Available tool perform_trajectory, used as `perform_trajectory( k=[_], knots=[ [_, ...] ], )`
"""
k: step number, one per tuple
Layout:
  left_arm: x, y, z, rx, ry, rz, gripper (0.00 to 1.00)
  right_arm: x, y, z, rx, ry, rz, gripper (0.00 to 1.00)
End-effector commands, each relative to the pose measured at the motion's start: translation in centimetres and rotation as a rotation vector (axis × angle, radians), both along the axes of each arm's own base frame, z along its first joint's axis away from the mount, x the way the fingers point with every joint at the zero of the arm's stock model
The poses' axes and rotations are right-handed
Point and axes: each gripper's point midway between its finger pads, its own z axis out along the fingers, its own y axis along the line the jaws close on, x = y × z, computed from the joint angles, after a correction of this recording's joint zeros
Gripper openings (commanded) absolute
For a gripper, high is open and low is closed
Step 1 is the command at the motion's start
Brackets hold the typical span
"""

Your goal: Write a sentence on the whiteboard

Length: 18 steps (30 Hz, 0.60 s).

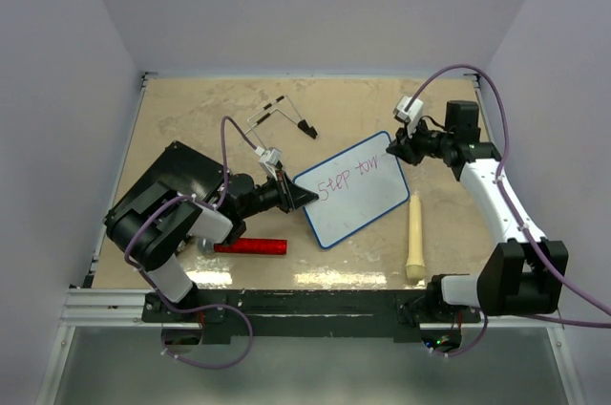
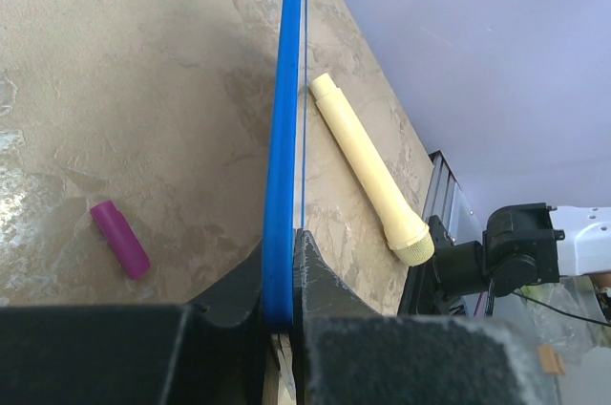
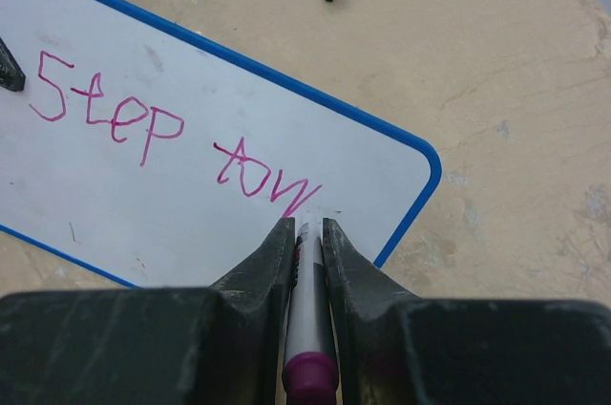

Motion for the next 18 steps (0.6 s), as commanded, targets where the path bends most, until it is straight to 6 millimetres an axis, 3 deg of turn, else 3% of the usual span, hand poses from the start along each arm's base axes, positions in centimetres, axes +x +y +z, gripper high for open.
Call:
perform_trajectory(
  k=[1, 18],
  knots=[
    [-0.2, -0.5, 1.4, -0.029, -0.104, -0.034, 0.0, 0.0, -0.1, 0.5, 0.024, -0.035, 0.033, 0.0],
    [-0.3, -0.4, 1.5, -0.033, -0.105, -0.033, 0.0, 0.9, -1.0, -0.6, 0.078, -0.015, 0.023, 0.0]
  ],
)
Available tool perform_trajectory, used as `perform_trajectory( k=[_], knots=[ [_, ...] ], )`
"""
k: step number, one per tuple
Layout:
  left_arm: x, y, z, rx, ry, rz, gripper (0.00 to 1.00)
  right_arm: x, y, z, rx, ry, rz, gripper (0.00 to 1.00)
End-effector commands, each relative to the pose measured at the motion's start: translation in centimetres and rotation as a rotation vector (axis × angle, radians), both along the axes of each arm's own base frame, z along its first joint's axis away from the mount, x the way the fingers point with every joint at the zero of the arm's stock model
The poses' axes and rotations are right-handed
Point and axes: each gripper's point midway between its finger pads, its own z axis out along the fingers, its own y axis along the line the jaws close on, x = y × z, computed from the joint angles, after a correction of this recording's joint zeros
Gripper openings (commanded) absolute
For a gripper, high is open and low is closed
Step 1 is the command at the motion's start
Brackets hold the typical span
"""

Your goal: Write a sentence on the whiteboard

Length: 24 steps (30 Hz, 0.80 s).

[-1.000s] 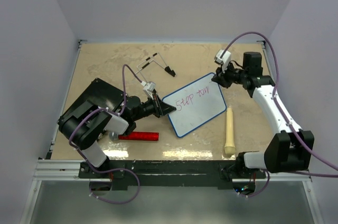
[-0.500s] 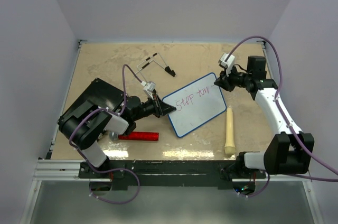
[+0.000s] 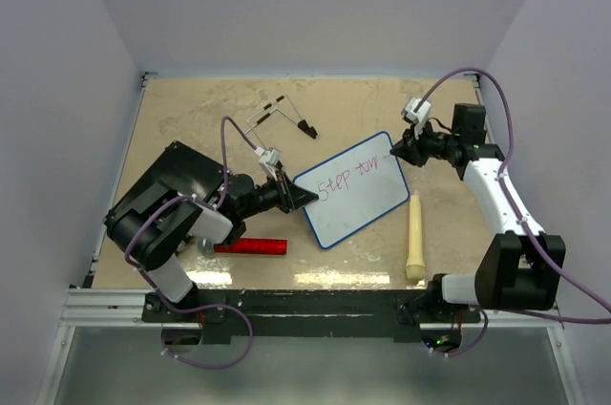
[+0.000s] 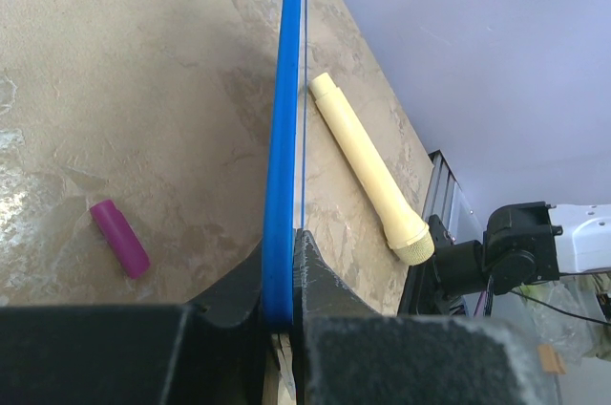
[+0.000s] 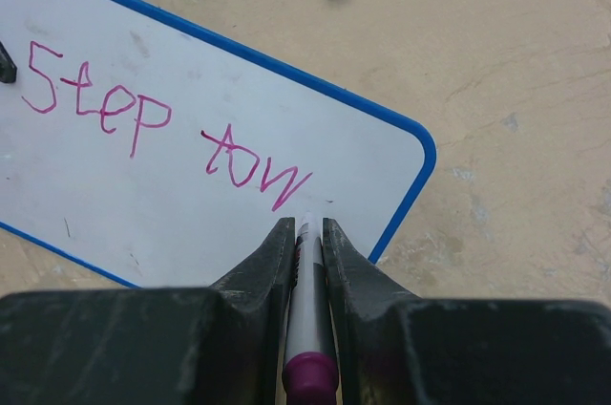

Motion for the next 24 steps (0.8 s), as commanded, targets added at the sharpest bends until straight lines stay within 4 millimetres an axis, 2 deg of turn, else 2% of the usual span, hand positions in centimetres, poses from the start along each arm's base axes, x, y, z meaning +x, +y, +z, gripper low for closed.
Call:
perform_trajectory(
  k=[1, 10, 24],
  knots=[
    [-0.3, -0.5, 1.6, -0.033, -0.103, -0.034, 0.0, 0.9, 0.3, 0.4, 0.033, -0.028, 0.005, 0.0],
    [-0.2, -0.5, 1.6, -0.031, -0.103, -0.034, 0.0, 1.7, 0.0, -0.9, 0.032, -0.005, -0.022, 0.0],
    [0.0, -0.7, 1.7, -0.033, -0.105, -0.04, 0.0, 2.7, 0.2, -1.5, 0.054, 0.001, -0.041, 0.0]
  ],
)
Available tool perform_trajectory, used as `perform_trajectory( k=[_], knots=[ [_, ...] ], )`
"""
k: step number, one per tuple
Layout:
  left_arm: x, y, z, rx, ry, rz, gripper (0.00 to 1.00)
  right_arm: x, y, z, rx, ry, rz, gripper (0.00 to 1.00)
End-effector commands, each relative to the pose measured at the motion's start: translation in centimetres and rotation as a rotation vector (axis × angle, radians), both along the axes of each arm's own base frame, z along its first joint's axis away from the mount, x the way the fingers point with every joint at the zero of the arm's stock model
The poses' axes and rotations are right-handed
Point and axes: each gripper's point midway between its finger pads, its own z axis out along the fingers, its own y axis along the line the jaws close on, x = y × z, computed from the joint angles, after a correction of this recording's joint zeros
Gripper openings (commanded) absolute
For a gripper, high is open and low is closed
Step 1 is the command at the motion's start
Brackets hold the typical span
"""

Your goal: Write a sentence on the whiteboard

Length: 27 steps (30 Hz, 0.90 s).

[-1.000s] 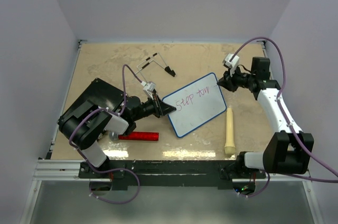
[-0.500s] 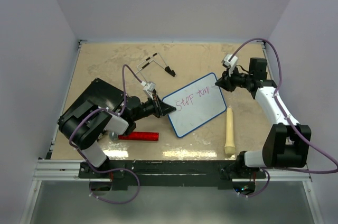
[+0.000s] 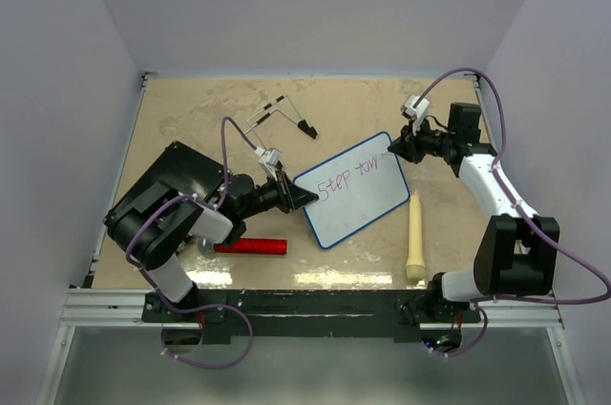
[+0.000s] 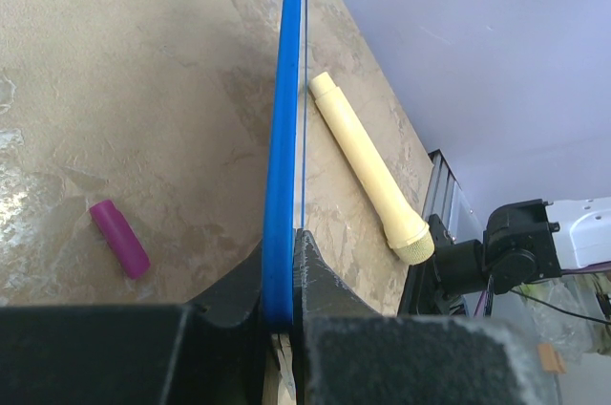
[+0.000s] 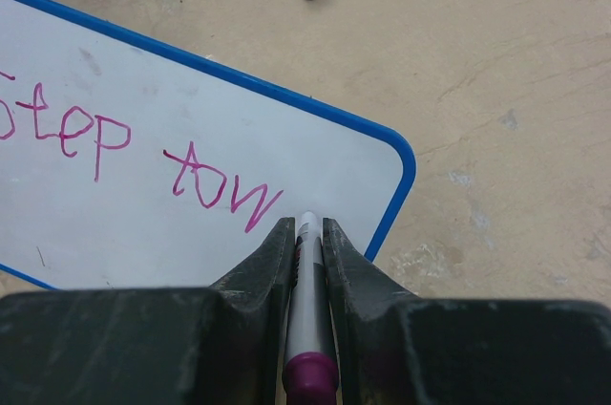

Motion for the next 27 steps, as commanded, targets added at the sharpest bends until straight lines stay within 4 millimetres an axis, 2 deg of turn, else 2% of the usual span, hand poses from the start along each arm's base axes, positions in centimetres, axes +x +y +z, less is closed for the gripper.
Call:
perform_trajectory(
  k=[1, 17, 27],
  knots=[
    [-0.1, -0.7, 1.7, -0.033, -0.106, -0.04, 0.0, 0.6, 0.3, 0.3, 0.015, -0.021, -0.001, 0.0],
    [-0.1, -0.7, 1.7, -0.035, -0.105, -0.04, 0.0, -0.8, 1.3, -1.1, 0.014, 0.037, 0.085, 0.0],
    [-0.1, -0.6, 1.7, -0.034, -0.104, -0.038, 0.0, -1.5, 0.5, -2.5, -0.045, 0.08, 0.072, 0.0]
  ],
)
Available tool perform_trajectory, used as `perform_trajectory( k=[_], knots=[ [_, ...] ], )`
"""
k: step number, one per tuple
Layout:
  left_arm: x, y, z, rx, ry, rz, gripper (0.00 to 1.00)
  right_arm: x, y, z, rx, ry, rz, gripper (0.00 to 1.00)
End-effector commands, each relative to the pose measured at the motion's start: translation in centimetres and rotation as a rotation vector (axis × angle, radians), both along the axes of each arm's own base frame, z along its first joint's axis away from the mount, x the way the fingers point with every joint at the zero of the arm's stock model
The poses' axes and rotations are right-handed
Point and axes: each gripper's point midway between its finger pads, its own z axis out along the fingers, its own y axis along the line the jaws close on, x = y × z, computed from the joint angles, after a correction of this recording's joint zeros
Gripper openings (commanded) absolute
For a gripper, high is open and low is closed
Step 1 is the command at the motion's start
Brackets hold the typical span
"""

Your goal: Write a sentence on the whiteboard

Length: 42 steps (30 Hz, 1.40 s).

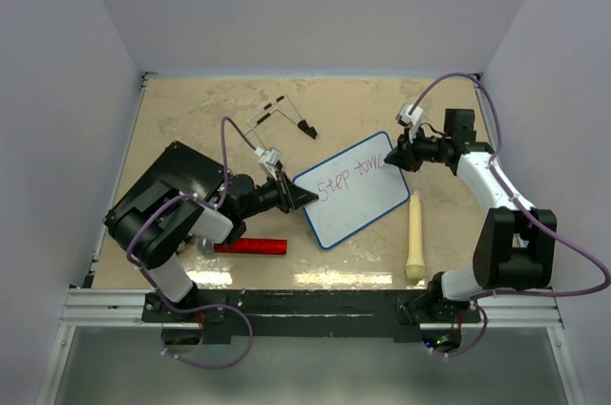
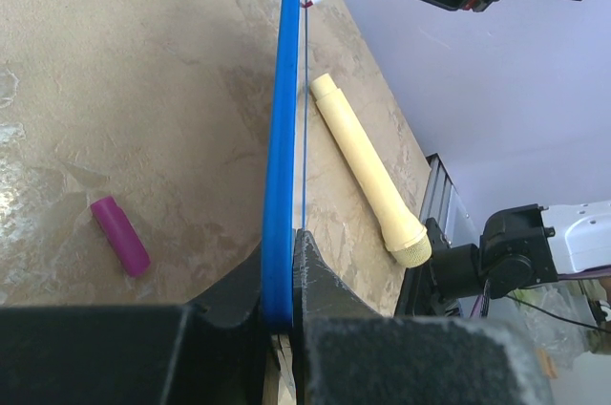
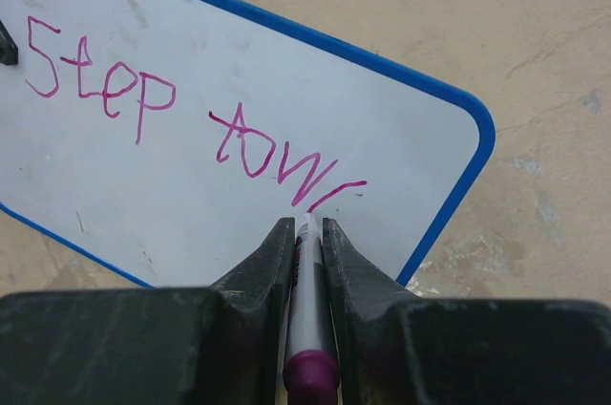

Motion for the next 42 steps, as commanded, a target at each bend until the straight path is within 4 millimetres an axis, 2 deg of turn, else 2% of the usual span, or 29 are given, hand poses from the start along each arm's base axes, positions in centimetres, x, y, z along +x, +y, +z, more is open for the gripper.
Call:
perform_trajectory(
  k=[1, 6, 12, 24, 27, 30, 35, 38, 42],
  knots=[
    [-0.1, -0.6, 1.8, -0.027, -0.126, -0.043, 0.0, 0.4, -0.6, 0.0, -0.054, -0.017, -0.02, 0.0],
    [-0.2, -0.7, 1.8, -0.028, -0.125, -0.046, 0.0, 1.8, -1.2, 2.0, -0.06, -0.096, -0.092, 0.0],
    [-0.1, -0.6, 1.7, -0.027, -0.124, -0.044, 0.0, 2.9, -1.1, 3.3, -0.044, -0.131, -0.11, 0.0],
    [-0.1, -0.8, 1.5, -0.026, -0.118, -0.049, 0.0, 3.7, -0.4, 4.6, 0.007, -0.152, -0.092, 0.0],
    [-0.1, -0.8, 1.6, -0.027, -0.12, -0.049, 0.0, 3.8, -0.6, 4.0, -0.006, -0.142, -0.095, 0.0],
    [-0.1, -0.7, 1.6, -0.027, -0.12, -0.049, 0.0, 3.2, -0.8, 2.7, -0.029, -0.104, -0.083, 0.0],
    [-0.1, -0.7, 1.5, -0.026, -0.121, -0.048, 0.0, 1.5, -1.1, 0.8, -0.075, -0.057, -0.058, 0.0],
    [-0.1, -0.7, 1.5, -0.026, -0.119, -0.047, 0.0, 0.9, -1.4, 0.2, -0.097, -0.041, -0.056, 0.0],
    [-0.1, -0.8, 1.6, -0.027, -0.122, -0.049, 0.0, 1.1, -1.9, 0.1, -0.115, -0.036, -0.08, 0.0]
  ],
)
